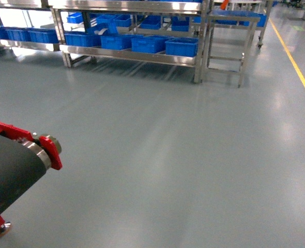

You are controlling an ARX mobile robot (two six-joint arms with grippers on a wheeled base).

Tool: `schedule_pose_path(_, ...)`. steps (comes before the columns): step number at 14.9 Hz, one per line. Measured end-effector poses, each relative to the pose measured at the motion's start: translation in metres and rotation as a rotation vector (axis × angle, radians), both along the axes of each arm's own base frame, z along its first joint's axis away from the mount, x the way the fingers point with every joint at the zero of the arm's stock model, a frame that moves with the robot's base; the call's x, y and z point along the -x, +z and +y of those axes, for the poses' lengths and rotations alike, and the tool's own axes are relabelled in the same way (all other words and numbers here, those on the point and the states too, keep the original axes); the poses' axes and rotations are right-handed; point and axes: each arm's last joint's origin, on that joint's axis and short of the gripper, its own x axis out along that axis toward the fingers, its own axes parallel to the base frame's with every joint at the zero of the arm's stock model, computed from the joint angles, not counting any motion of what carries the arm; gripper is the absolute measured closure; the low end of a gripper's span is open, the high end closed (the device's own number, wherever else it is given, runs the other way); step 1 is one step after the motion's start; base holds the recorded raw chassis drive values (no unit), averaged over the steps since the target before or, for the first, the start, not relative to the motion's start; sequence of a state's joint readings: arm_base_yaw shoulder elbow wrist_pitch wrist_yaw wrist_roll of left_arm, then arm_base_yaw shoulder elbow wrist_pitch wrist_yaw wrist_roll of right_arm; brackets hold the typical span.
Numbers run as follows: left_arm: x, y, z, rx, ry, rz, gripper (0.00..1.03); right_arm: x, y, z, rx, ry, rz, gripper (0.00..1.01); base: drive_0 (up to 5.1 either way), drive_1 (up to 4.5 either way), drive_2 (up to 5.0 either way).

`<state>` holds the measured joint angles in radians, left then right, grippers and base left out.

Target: Sort blue parts and orange caps into right shelf containers

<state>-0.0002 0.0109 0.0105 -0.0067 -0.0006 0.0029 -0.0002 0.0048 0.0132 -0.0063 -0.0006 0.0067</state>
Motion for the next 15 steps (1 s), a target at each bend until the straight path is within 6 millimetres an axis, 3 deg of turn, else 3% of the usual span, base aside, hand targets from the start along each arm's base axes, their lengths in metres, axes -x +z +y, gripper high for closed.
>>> schedule_pose_path(13, 0.0, 0.0, 0.0, 0.0, 0.0, 0.0, 0.6, 0.0, 0.0, 0.0, 0.0, 0.0, 0.0, 0.57, -1.6, -1.6, -1.6)
schedule_pose_path(15, 0.0, -0.0001, -0.0003, 0.0, -0.005, 0.001, 0.6, 0.0, 0.0, -0.0001, 0.0, -0.002, 0.0, 0.57, -0.1, 4.1, -4.3)
